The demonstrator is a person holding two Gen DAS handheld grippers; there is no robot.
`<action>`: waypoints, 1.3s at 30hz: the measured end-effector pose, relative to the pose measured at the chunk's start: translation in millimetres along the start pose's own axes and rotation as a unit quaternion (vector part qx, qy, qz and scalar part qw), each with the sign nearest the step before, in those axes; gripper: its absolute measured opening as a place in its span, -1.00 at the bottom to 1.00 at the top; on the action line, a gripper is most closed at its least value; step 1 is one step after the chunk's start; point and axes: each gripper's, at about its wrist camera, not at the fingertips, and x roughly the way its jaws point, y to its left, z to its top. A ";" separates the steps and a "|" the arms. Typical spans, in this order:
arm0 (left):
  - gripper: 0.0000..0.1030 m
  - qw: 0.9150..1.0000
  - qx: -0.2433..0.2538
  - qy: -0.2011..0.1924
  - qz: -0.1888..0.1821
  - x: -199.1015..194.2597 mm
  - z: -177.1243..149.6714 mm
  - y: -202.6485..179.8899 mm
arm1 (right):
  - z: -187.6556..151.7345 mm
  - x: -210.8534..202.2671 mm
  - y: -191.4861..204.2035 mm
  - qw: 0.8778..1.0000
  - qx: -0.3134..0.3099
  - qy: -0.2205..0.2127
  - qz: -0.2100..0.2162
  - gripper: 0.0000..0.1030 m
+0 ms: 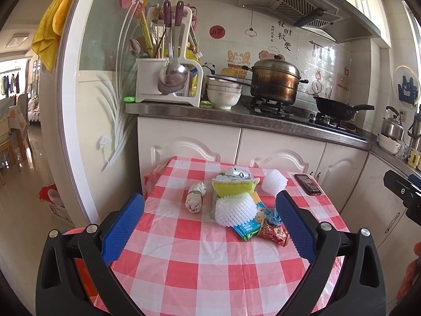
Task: Collect trash
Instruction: 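Move both tools toward the pile of trash on the checked table, then grasp the blue cloth roll with the right gripper while the left grasps a white foam net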
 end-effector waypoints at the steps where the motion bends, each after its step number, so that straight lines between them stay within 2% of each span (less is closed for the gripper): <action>1: 0.91 1.000 0.002 0.002 0.000 2.1 -1.6 -0.3 | -0.5 3.6 -1.2 1.000 0.001 0.003 0.000 0.93; 7: 0.91 1.000 0.013 0.014 0.003 18.0 -6.9 -6.3 | -10.1 25.9 -10.3 1.000 0.013 0.026 0.002 0.93; 18: 0.91 0.998 0.034 0.054 0.003 66.5 -26.0 -5.8 | -37.4 73.7 -51.9 0.992 0.097 0.071 0.030 0.93; 25: 0.91 0.998 0.044 0.043 -0.014 90.6 -22.8 -15.4 | -36.6 90.4 -64.9 0.991 0.117 0.062 0.027 0.93; 30: 0.91 0.997 0.057 0.040 -0.035 107.7 -24.5 -27.1 | -30.4 101.8 -55.6 0.993 0.096 0.054 0.039 0.93; 32: 0.91 0.996 0.057 0.049 -0.051 119.1 -29.2 -29.3 | -30.6 110.5 -49.8 0.993 0.088 0.060 0.049 0.93; 34: 0.91 0.995 0.058 0.062 -0.051 131.3 -35.0 -29.3 | -34.0 124.4 -44.5 0.990 0.091 0.076 0.072 0.93; 39: 0.91 0.989 0.021 0.115 -0.088 166.6 -44.2 -22.6 | -49.4 166.0 -40.8 0.970 0.145 0.139 0.139 0.93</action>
